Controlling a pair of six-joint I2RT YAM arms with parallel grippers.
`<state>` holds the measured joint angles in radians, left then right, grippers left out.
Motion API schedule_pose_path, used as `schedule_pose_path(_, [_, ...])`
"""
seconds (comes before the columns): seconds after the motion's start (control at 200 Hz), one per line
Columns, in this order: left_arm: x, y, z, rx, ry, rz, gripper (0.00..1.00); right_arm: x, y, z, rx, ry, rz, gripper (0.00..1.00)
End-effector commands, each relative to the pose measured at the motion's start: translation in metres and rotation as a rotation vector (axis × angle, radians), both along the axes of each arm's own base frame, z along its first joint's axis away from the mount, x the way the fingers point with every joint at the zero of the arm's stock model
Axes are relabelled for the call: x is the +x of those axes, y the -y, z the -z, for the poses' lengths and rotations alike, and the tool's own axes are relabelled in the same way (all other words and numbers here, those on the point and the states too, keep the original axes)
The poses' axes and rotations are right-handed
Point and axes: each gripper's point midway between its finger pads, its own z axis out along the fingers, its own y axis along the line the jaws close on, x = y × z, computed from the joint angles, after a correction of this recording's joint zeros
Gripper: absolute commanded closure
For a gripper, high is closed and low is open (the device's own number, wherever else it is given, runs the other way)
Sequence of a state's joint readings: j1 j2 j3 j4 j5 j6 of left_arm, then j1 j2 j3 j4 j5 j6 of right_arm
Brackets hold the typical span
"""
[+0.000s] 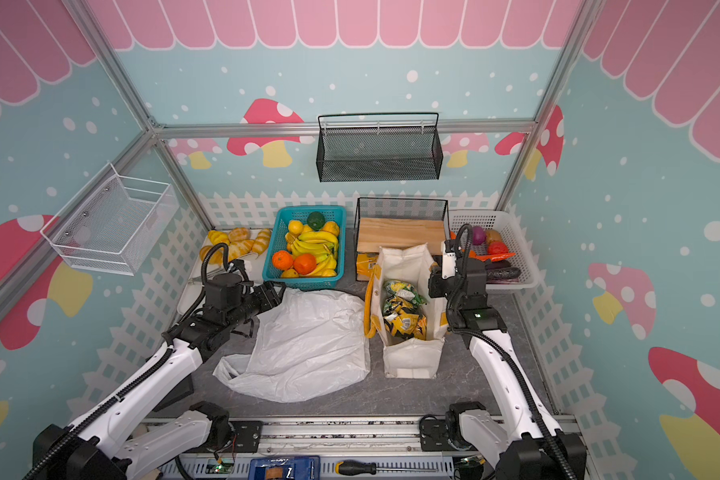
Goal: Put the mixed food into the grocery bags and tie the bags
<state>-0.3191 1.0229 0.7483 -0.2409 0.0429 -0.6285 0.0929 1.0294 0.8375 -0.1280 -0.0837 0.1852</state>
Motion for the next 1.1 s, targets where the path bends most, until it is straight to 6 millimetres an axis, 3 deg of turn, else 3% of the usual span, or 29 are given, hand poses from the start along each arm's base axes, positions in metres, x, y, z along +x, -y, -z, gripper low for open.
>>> schedule_pose_path(0.0, [0.016,0.002,-0.03,-0.042,0.083,-0.022,0.29,0.001,-0.011,-0.031,0.03,0.118,-0.045,0.56])
schedule_pose_path(0.085, [0.026,0.012,-0.038,-0.061,0.083,0.009,0.29,0.0,-0.006,-0.035,0.007,0.124,-0.025,0.46])
schedule_pose_path(0.22, [0.037,0.025,-0.041,-0.086,0.081,0.048,0.29,-0.003,0.007,-0.024,-0.059,0.071,0.037,0.35])
schedule_pose_path(0.31, [0.041,0.028,-0.037,-0.085,0.068,0.057,0.29,-0.005,0.013,-0.004,-0.084,-0.003,0.06,0.33])
schedule_pose_path(0.45, [0.041,0.035,-0.031,-0.095,0.05,0.086,0.29,-0.011,0.004,0.031,-0.047,-0.105,0.02,0.31])
schedule_pose_path(0.49, [0.04,0.036,-0.03,-0.102,0.045,0.092,0.29,-0.012,0.004,0.036,-0.043,-0.118,0.02,0.36])
schedule_pose_path(0.605, [0.036,0.041,-0.024,-0.132,0.035,0.109,0.29,-0.012,0.016,0.038,-0.075,-0.139,0.08,0.7])
schedule_pose_path(0.765, [0.025,0.044,-0.019,-0.158,0.024,0.132,0.29,-0.017,0.061,0.028,-0.175,-0.133,0.23,0.89])
schedule_pose_path(0.991, [0.006,0.048,-0.013,-0.216,0.014,0.158,0.29,-0.024,0.118,0.001,-0.23,-0.072,0.438,0.96])
schedule_pose_path(1.096, [0.001,0.052,-0.01,-0.23,0.011,0.177,0.29,-0.018,0.14,0.001,-0.265,-0.083,0.505,0.96])
